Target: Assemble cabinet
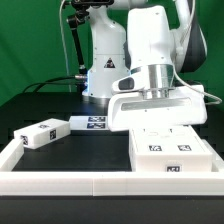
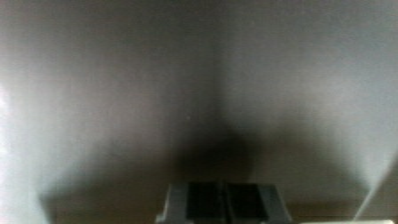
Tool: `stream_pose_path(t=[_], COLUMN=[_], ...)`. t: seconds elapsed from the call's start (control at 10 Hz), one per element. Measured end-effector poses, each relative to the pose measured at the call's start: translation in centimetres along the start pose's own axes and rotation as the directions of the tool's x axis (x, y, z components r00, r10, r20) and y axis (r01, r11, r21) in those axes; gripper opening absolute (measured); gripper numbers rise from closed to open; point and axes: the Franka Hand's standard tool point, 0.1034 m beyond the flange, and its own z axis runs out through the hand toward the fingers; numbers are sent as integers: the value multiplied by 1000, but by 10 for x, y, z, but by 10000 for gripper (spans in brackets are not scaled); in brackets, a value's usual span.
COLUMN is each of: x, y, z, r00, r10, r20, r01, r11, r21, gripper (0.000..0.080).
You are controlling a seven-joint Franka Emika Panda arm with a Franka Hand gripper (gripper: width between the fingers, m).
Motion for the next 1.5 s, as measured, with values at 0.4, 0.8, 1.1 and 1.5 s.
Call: stream_pose_path(t=[0.4,0.8,1.1,1.5], x=[8,25,45,45], y=[-2,-2,-8,-8], z=[-28,-61,-84,-85], r00=[1000,1000,999,999], r10=[-11,-22,-30,-31], r20=[15,-19,-28,-28], r01=[11,23,31,32], r11=[1000,1000,999,999], r21=[9,8,21,21], gripper=[2,2,2,2])
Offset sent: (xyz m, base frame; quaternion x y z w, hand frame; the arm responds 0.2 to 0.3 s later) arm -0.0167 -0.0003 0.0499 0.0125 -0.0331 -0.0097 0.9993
